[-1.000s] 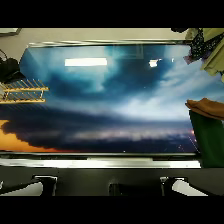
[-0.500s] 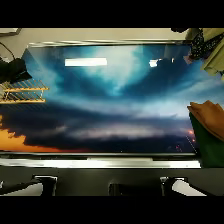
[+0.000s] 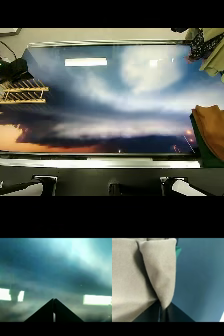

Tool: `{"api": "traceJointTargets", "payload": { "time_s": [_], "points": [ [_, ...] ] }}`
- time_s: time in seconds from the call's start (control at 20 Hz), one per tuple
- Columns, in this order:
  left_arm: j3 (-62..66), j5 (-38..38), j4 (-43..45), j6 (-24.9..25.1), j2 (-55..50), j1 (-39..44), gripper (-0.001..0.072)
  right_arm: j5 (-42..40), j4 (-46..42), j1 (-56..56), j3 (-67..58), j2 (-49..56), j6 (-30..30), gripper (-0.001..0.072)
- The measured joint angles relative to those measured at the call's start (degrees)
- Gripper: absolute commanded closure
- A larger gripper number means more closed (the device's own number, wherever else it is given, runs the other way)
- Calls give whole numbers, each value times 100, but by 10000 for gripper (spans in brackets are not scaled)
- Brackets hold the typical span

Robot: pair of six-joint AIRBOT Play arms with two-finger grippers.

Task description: Fold the clothes and pants, and hang the long-sleeved shirts on hangers.

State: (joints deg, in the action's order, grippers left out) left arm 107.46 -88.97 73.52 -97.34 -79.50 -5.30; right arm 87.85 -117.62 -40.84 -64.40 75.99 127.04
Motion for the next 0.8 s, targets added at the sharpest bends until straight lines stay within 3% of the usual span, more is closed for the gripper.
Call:
{"api": "traceJointTargets", "payload": {
  "time_s": [0.2,0.35,0.4,0.55,0.65,0.8],
  "points": [
    [0,0,2,0,0,0,693,24,-103,0,223,0,33,659],
    [0,0,2,-2,0,0,693,127,-153,-2,295,-2,42,262],
    [0,0,2,-2,0,0,693,133,-155,-2,306,-2,42,235],
    [0,0,2,-2,-7,0,693,149,-142,-2,313,-81,-2,275],
    [0,2,2,0,-39,0,693,-138,87,-2,236,-245,-129,474],
    [0,7,22,17,-153,0,694,-994,1075,59,-39,-575,-737,477]
  ]
}}
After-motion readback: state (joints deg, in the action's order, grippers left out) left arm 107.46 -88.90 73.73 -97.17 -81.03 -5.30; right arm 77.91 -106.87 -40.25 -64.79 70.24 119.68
